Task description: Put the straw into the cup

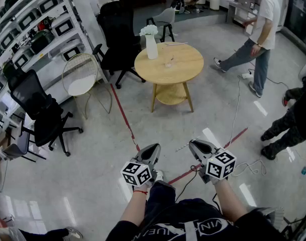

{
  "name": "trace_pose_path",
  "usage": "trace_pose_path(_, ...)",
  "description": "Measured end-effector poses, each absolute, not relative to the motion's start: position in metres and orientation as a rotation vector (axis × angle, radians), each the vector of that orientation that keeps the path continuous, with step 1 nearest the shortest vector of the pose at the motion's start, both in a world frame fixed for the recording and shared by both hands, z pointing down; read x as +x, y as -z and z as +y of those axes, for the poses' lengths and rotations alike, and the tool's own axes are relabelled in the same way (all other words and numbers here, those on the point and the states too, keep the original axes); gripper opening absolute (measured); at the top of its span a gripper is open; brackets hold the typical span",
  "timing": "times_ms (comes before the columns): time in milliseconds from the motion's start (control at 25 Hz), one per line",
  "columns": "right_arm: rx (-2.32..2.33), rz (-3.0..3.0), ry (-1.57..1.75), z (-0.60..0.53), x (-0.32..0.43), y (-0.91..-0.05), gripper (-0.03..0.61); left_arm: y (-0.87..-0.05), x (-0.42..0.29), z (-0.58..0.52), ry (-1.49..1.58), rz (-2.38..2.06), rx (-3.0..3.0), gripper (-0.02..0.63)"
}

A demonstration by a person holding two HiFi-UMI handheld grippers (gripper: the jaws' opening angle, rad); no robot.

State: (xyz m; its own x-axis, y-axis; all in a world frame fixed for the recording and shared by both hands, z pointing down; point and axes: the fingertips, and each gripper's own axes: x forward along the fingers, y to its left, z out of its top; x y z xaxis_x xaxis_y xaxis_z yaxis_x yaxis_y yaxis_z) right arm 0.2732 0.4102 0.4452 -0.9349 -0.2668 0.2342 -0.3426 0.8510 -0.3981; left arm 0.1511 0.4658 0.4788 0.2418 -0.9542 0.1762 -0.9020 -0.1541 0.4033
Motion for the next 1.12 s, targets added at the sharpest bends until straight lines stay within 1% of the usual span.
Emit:
trace_pose_path(560,0.607,-2.799,-0.725,0.294,0.139,-0.472,0.021,-0.506,0.022,0.334,0.098,-1.55,2.147,0.009)
trace_pose_path(1000,0.736,-2.746,-0.845,0.239,0.076,-0.501,0.021,-0.528,-0.068,0.279,0.1,-1.511,2.128,0.009)
trace_pose_path(1120,0.721,-2.742,-0.851,0.233,0.06,-0.502,0.021,-0.532,-0.077,0.27,0.112,-1.5,2.116,0.009)
